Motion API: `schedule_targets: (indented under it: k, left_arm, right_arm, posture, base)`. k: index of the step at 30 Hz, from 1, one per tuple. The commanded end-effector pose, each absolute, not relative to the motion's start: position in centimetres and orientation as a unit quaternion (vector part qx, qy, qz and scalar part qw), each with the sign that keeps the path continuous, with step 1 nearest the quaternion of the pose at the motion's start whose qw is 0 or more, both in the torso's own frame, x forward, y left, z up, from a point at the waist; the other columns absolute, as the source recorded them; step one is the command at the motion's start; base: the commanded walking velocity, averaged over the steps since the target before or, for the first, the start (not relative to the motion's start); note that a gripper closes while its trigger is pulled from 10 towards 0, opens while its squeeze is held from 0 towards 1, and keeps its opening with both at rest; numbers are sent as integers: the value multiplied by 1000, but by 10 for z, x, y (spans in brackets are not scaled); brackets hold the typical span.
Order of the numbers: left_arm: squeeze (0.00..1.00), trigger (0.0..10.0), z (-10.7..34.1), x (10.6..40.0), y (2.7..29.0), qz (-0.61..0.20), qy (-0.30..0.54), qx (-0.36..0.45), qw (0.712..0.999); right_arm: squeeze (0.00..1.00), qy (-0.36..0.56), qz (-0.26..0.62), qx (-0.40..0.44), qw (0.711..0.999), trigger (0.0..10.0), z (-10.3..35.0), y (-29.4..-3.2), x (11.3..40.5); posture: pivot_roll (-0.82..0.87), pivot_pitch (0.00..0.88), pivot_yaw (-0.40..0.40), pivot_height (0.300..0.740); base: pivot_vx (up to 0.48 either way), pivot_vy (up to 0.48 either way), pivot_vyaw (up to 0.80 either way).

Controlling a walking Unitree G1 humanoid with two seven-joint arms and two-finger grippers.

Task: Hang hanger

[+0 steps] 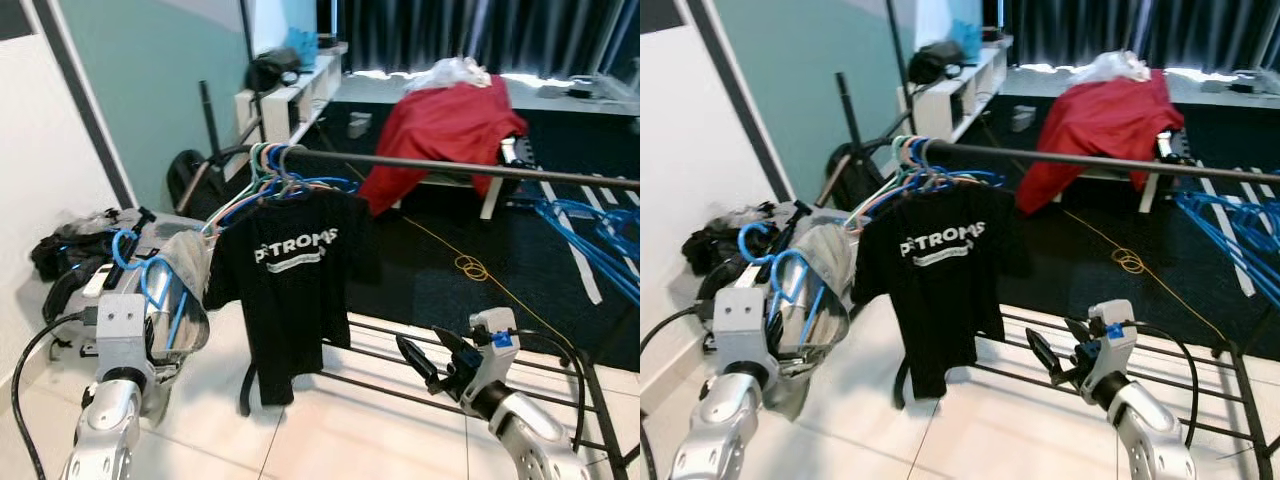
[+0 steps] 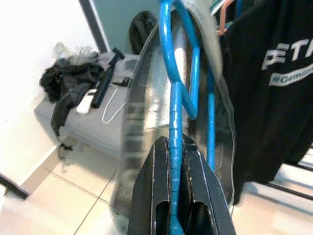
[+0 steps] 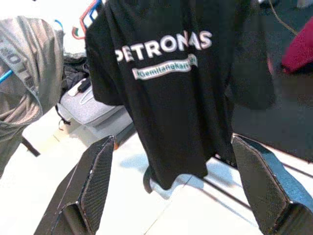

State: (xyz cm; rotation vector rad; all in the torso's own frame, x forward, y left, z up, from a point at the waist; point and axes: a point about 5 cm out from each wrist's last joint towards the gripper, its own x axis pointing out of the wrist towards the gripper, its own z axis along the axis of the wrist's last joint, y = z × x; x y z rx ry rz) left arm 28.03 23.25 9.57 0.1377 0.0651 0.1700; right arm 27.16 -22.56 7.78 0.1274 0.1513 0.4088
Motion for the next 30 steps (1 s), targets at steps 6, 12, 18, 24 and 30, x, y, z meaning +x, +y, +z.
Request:
schedule_targets:
  k: [6, 12, 18, 24, 30]
  left_arm:
    - [0, 10000, 87, 274, 229, -35, 64, 101, 992]
    - [0, 10000, 85, 263, 196, -224, 62, 66, 970]
    - [0, 10000, 88, 258, 188, -287, 53, 42, 955]
    - [0, 10000, 85, 262, 190, -280, 59, 43, 957]
    - [0, 10000, 87, 267, 196, -262, 54, 10, 963]
  right_arm:
    - [0, 75, 228, 62, 969, 10000, 78, -215, 273]
    - [0, 79, 250, 60, 963, 10000, 78, -210, 273]
    - [0, 81, 267, 60, 958, 10000, 78, -206, 271]
    - [0, 81, 272, 60, 957, 10000, 78, -205, 271]
    - [0, 84, 273, 63, 956, 10000, 77, -205, 273]
  posture:
    - [-56, 0, 3, 740]
    - [-59, 0, -1, 740]
    - [-61, 0, -2, 740]
    - [-55, 0, -4, 740]
    - [-45, 0, -12, 740]
  base:
    - [0, 0, 800]
    - [0, 0, 800]
    - [0, 0, 800]
    - [0, 0, 800]
    - [0, 0, 800]
